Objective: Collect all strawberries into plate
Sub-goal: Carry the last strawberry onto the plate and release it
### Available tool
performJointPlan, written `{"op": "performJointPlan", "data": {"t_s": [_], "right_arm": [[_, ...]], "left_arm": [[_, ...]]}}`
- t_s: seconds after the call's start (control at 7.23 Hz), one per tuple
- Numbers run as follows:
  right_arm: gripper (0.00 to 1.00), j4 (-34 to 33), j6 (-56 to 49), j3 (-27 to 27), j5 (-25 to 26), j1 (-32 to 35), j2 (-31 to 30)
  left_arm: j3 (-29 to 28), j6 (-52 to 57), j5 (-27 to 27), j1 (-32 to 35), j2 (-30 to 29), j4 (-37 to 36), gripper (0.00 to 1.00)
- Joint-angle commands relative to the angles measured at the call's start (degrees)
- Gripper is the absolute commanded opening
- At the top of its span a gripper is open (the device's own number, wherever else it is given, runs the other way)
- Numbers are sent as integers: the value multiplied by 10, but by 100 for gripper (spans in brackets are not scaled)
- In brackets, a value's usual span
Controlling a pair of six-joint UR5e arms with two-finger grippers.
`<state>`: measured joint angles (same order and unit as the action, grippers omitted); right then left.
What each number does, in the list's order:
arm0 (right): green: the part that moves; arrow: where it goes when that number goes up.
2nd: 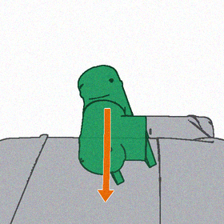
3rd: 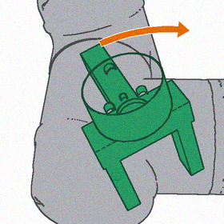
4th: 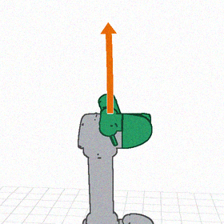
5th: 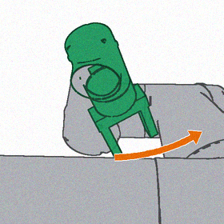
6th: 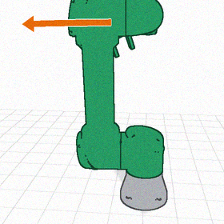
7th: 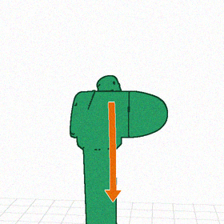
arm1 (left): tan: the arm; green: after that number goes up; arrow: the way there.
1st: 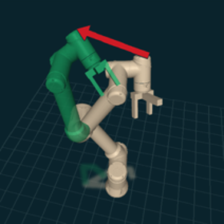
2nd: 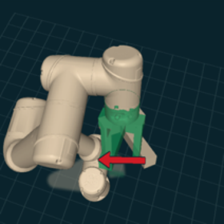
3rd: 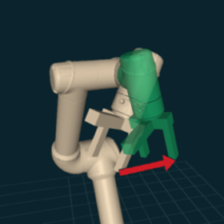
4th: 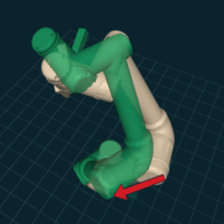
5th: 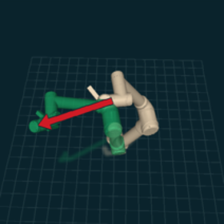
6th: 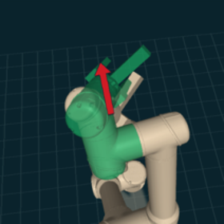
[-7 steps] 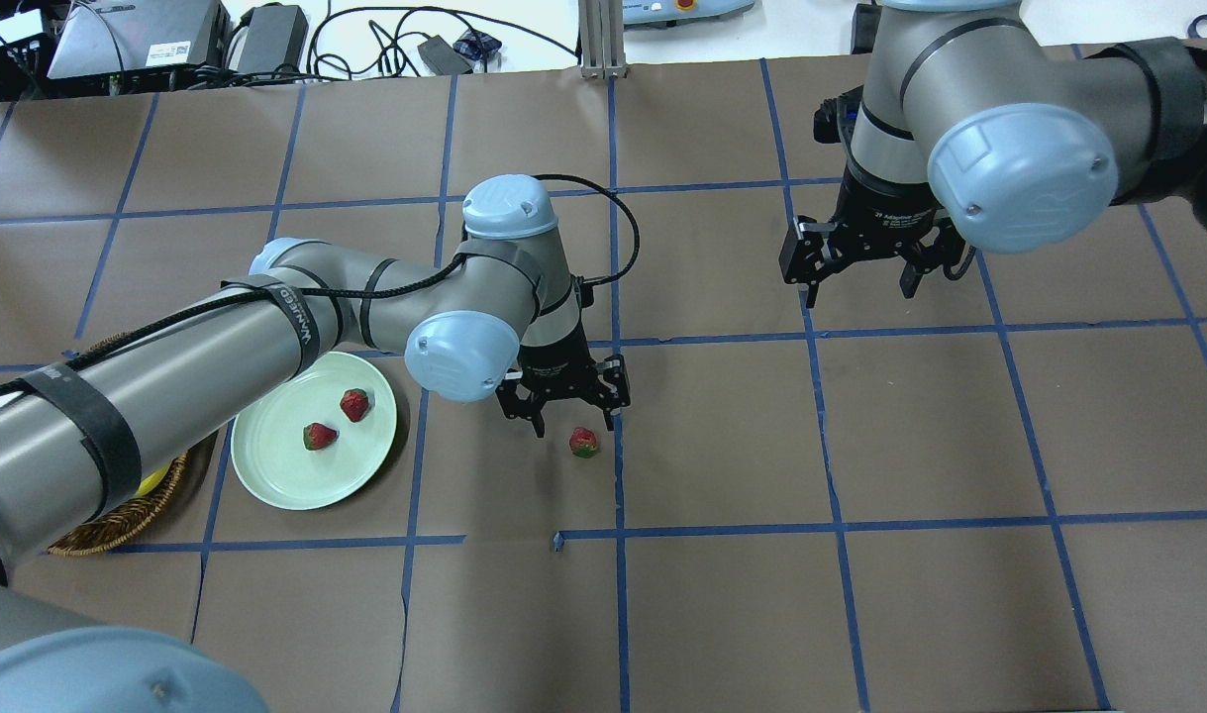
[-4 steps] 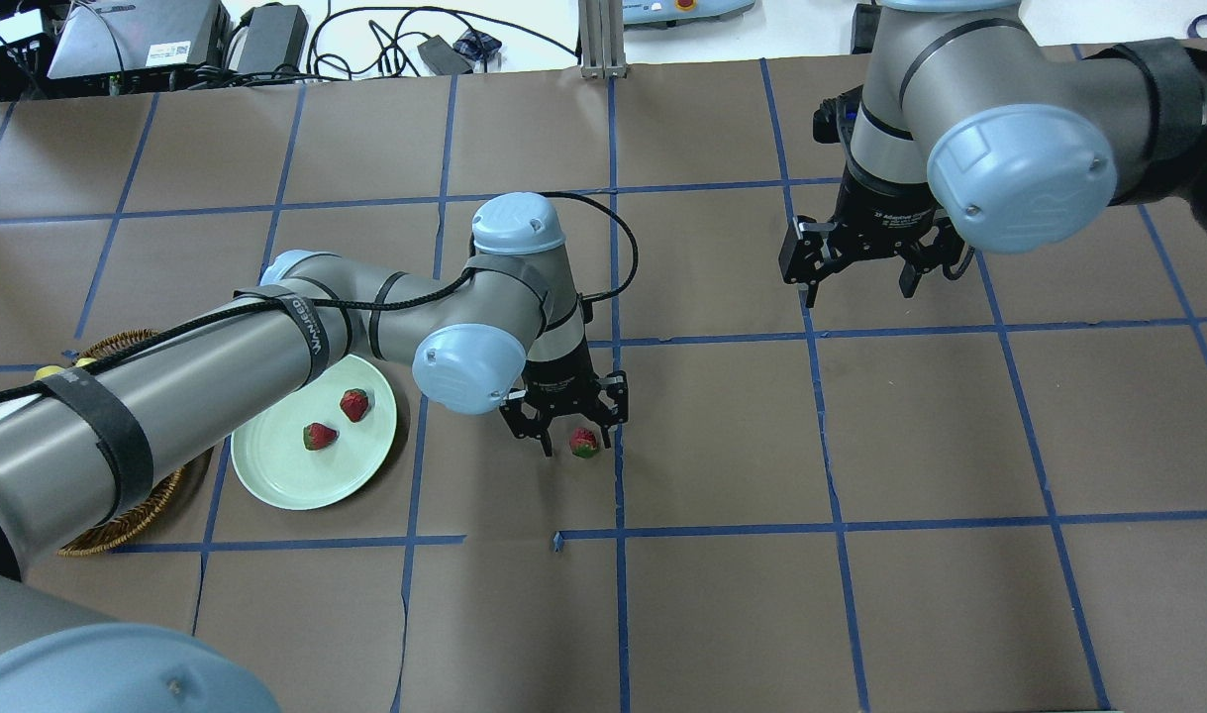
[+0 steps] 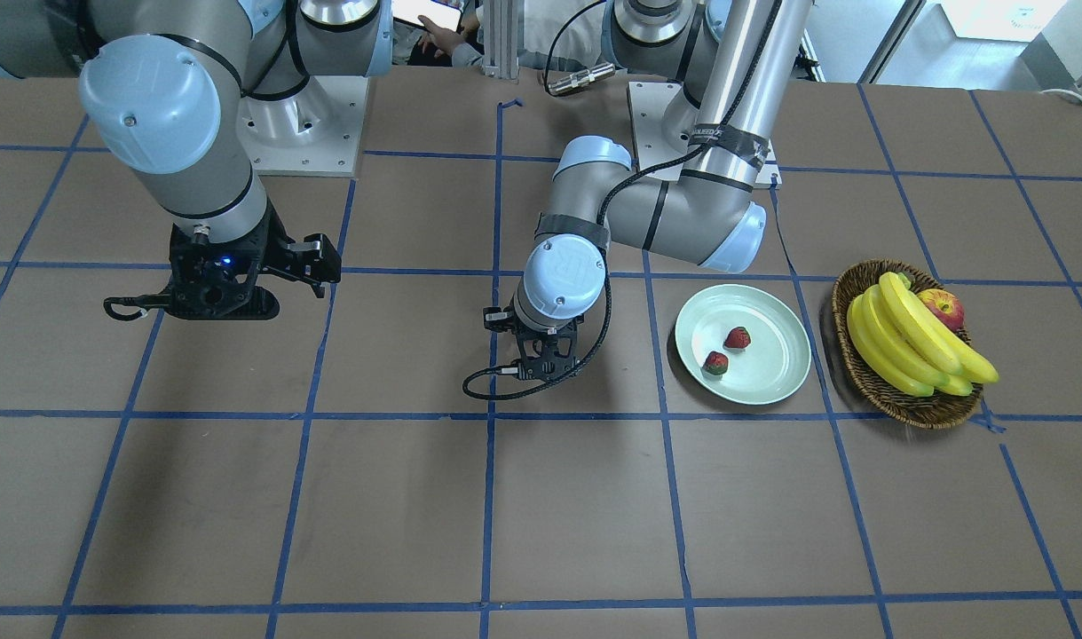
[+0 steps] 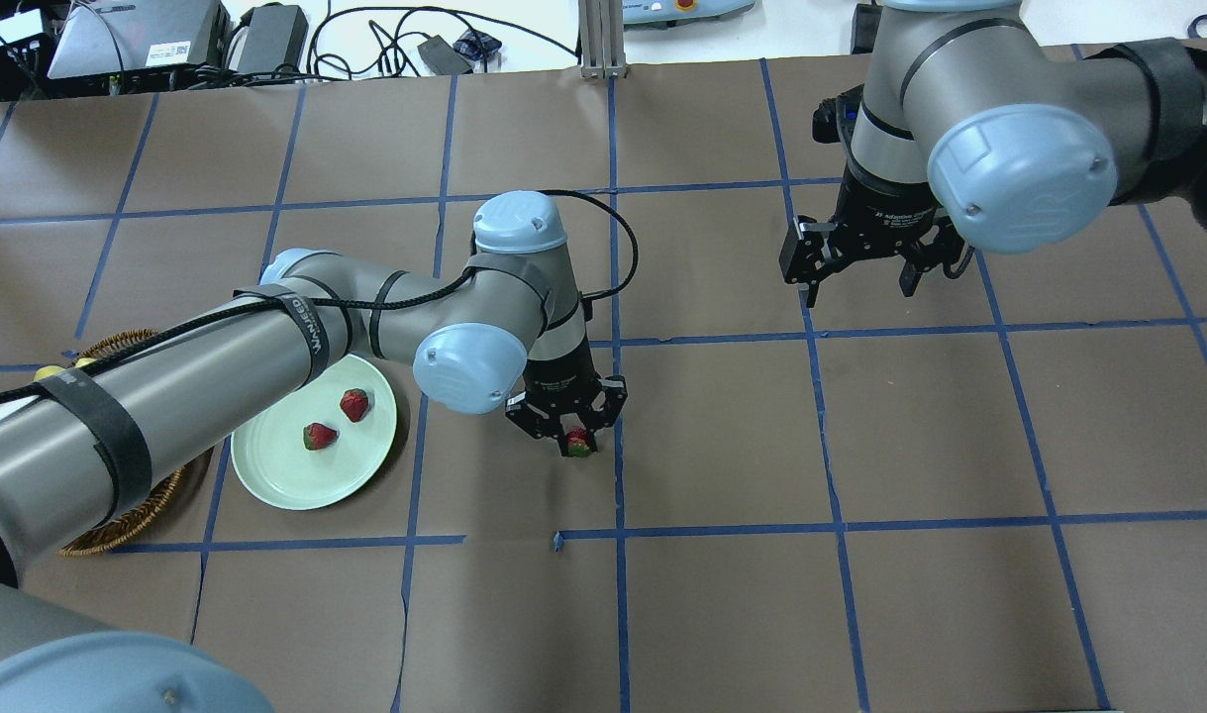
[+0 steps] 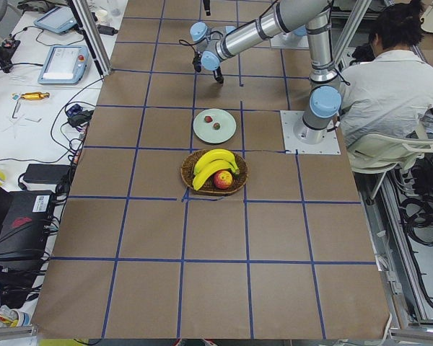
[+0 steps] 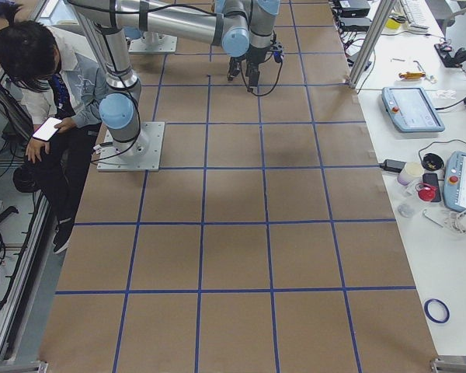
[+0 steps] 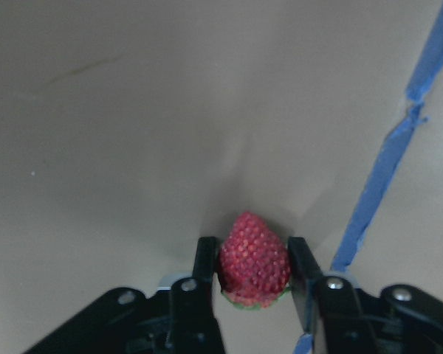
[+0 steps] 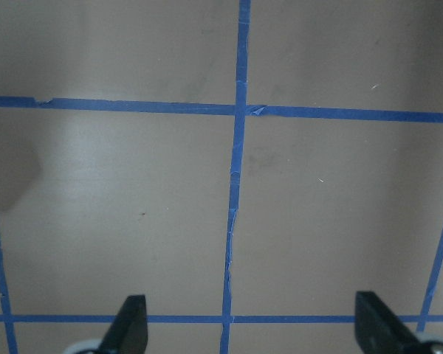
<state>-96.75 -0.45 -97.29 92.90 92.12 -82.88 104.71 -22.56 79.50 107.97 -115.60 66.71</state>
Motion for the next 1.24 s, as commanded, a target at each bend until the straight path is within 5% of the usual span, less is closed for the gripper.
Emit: {"op": "performJointPlan", "data": {"t_s": [0.0, 0.28, 1.11], "right_arm": [[100, -1, -1, 0, 0, 0, 0], [100, -1, -3, 0, 0, -1, 1], [100, -18, -3, -2, 1, -2, 5]], "left_arm": [[-20, 10, 15, -9, 21, 19, 0], [-56, 95, 74, -55, 37, 65, 0], [-16, 403, 180, -259, 65, 110, 0]]}}
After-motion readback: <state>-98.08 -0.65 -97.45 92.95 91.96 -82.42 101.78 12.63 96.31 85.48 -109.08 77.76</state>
